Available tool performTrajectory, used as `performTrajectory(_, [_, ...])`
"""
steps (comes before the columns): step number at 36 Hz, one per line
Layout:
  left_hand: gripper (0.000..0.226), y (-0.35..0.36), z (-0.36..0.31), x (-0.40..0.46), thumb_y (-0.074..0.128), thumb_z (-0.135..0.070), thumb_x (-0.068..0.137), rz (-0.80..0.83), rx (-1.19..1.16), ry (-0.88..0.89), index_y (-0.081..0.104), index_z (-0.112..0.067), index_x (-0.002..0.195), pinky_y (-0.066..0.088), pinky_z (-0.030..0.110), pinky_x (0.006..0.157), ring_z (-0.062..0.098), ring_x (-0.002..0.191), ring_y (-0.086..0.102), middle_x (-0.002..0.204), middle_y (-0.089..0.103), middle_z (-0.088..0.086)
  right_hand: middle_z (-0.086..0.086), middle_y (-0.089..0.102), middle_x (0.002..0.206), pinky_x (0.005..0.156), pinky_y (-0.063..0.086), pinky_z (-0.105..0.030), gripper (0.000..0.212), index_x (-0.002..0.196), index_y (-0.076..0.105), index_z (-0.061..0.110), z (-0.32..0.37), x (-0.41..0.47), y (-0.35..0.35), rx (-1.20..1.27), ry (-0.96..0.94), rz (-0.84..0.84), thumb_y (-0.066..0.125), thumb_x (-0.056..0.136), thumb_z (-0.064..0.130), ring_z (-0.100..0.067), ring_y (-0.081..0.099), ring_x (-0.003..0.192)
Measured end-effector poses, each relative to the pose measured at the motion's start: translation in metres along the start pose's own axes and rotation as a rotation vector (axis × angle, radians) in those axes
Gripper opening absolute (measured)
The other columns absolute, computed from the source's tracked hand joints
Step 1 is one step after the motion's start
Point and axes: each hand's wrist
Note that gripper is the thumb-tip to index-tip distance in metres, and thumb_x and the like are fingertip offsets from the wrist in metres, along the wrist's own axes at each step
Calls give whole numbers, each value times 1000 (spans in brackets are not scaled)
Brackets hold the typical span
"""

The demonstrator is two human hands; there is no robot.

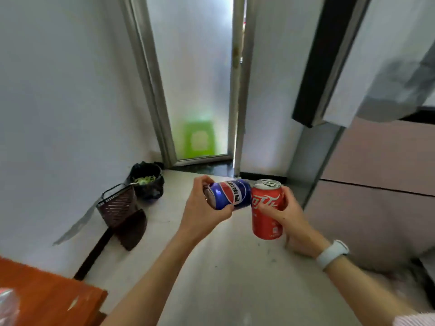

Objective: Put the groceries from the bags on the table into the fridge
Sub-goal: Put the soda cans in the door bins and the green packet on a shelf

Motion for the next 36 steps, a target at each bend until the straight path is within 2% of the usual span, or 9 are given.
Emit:
performTrajectory(2, [68, 46, -21, 13, 80, -10, 64, 91, -73, 40, 36, -29, 111, 57, 22, 72, 6, 89, 61, 102, 48, -18, -3, 61, 112, 85, 51, -37, 71, 118, 45, 29, -1, -10, -46, 35, 8, -115, 83, 58, 27, -19, 62, 99])
performTrajectory(5, [68, 113, -50, 28, 79, -6, 66, 210, -201, 66, 36, -31, 112, 57, 26, 74, 9, 89, 62, 104, 50, -13, -2, 59, 112, 78, 50, -28, 61, 121, 41, 25, -2, -27, -112, 91, 13, -279, 75, 73, 10, -14, 60, 95])
performTrajectory(10, [66, 221, -100, 47, 80, -7, 66, 393, -374, 117, 40, -27, 115, 56, 30, 78, 1, 85, 62, 107, 51, -9, 2, 59, 113, 80, 50, -33, 59, 123, 41, 28, -3, -56, -212, 128, 27, -517, 73, 75, 19, -15, 59, 99])
performTrajectory(14, [65, 302, -144, 59, 80, -8, 68, 524, -508, 108, 39, -22, 118, 56, 23, 74, 6, 83, 64, 110, 55, 3, -2, 61, 116, 90, 50, -48, 70, 116, 47, 35, 3, -66, -284, 155, 10, -684, 83, 56, 37, -23, 61, 104])
performTrajectory(20, [63, 415, -223, 88, 74, -6, 74, 696, -633, 131, 33, -28, 117, 55, 18, 68, 10, 89, 61, 107, 49, -9, -6, 60, 117, 85, 52, -42, 69, 128, 42, 21, 28, -60, -395, 123, -67, -882, 73, 66, 26, -23, 61, 102])
performTrajectory(23, [63, 464, -269, 106, 73, -4, 74, 737, -690, 164, 34, -27, 118, 51, 13, 63, 10, 88, 61, 106, 50, -9, -6, 60, 117, 90, 50, -46, 78, 127, 43, 20, 50, -53, -446, 92, -106, -978, 74, 57, 34, -26, 61, 104])
performTrajectory(29, [61, 541, -367, 141, 73, -4, 74, 760, -813, 232, 38, -28, 119, 50, 9, 61, 10, 90, 60, 107, 52, -8, -6, 62, 115, 92, 49, -47, 76, 127, 45, 21, 100, -43, -533, 28, -211, -1075, 73, 57, 33, -24, 61, 103])
performTrajectory(34, [57, 576, -446, 164, 73, -10, 76, 792, -879, 383, 39, -33, 117, 50, 9, 61, 7, 92, 59, 107, 53, -11, -3, 61, 116, 88, 51, -41, 70, 123, 46, 24, 157, -42, -591, -84, -331, -1127, 74, 60, 36, -21, 61, 103])
performTrajectory(36, [57, 582, -477, 174, 73, -12, 76, 791, -890, 490, 39, -31, 118, 49, 9, 63, 9, 94, 60, 109, 53, -11, 1, 64, 110, 81, 53, -34, 59, 113, 51, 31, 183, -44, -614, -143, -401, -1146, 78, 61, 36, -16, 63, 99])
Point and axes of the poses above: each hand's wrist, its own x-axis towards the middle knuckle, its own y-axis out of the palm, z = x × y
